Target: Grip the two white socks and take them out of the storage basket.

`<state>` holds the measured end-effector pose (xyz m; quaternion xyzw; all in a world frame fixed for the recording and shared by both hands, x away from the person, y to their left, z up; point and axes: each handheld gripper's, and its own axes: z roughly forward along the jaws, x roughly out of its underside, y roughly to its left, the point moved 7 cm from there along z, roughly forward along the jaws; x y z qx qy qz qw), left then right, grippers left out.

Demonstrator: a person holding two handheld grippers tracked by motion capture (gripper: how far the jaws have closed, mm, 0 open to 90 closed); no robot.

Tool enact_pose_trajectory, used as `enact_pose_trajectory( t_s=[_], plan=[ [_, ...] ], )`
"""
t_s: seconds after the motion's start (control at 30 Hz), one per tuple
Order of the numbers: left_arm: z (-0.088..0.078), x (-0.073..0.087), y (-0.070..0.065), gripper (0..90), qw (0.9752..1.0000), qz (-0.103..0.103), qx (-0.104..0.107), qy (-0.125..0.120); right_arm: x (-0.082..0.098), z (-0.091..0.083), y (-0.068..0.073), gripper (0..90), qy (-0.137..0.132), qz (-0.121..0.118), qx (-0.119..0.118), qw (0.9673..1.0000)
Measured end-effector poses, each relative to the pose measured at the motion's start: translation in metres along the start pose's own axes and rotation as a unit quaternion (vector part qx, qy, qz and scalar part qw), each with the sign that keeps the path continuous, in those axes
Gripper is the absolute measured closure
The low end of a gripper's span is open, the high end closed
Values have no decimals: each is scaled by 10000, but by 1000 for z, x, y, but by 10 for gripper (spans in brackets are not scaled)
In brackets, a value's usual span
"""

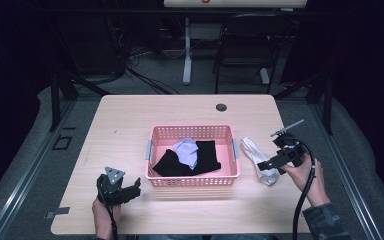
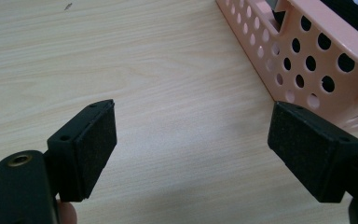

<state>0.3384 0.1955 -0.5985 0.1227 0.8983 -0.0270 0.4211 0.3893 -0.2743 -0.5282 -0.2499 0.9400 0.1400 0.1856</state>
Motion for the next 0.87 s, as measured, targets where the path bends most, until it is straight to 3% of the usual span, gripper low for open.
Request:
enact_pose_trajectory(
  t_s=[0.27, 0.53, 0.57, 0.7, 0.73, 0.77, 0.87],
  plan=[
    [0, 0, 0, 156, 10000, 6, -3, 16, 33, 6, 1, 0, -86, -1, 92, 9999],
    [1, 1, 0, 156, 10000, 18, -16, 34, 59, 18, -5, 0, -6, 101, 155, 9998],
    [2, 1, -1, 156, 10000, 35, 3, 40, 65, 22, -9, 0, 137, 104, 294, 9994],
    [2, -1, -3, 156, 10000, 88, 19, 36, 69, 26, -10, 0, 154, 185, 268, 9994],
    [2, -1, -3, 156, 9999, 106, 26, 27, 69, 30, -8, 0, -58, 330, 196, 9992],
    [2, -1, -4, 156, 9999, 108, 22, 22, 71, 28, -10, 0, 132, 214, 255, 9994],
    [2, -1, -4, 156, 9999, 95, 31, 13, 71, 30, -12, 0, 95, 253, 328, 9991]
  ],
)
